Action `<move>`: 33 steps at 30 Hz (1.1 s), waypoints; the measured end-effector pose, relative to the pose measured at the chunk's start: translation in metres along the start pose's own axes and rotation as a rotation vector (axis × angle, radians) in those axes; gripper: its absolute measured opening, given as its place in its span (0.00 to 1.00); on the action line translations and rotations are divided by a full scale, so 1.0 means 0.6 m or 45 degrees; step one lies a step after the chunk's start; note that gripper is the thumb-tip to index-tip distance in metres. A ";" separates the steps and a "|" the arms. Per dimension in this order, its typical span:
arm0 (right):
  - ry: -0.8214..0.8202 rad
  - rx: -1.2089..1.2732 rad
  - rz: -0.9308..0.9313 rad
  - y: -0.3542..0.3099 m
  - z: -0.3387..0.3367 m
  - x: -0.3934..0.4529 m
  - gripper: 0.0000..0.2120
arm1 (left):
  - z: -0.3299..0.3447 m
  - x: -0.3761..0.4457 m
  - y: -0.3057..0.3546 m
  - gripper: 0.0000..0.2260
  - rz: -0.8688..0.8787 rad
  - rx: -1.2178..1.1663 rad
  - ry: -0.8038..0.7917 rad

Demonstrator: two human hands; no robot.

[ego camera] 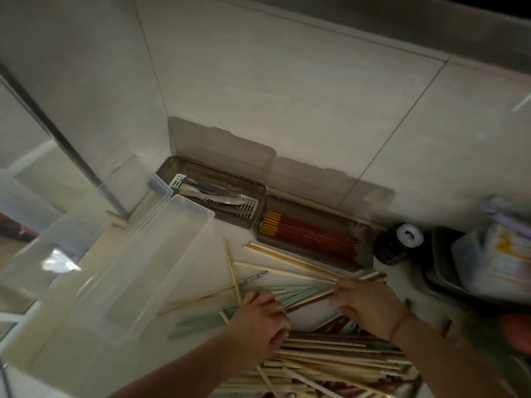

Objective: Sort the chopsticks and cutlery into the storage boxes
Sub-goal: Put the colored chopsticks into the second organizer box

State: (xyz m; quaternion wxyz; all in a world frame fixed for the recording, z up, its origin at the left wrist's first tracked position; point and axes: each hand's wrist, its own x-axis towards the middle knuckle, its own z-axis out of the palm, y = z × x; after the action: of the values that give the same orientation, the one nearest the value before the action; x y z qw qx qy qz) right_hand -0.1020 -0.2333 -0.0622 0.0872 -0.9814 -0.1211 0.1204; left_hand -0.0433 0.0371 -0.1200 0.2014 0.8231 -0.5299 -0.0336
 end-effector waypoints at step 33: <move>0.248 -0.015 0.092 0.007 0.077 -0.061 0.16 | -0.008 0.020 0.033 0.11 -0.221 0.063 -0.386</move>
State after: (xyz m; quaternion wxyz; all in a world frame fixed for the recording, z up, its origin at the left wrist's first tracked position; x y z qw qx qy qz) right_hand -0.1472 -0.2404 -0.0992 0.0882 -0.9928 -0.0771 0.0268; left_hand -0.0539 0.0208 -0.1063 0.0953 0.8560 -0.4817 -0.1614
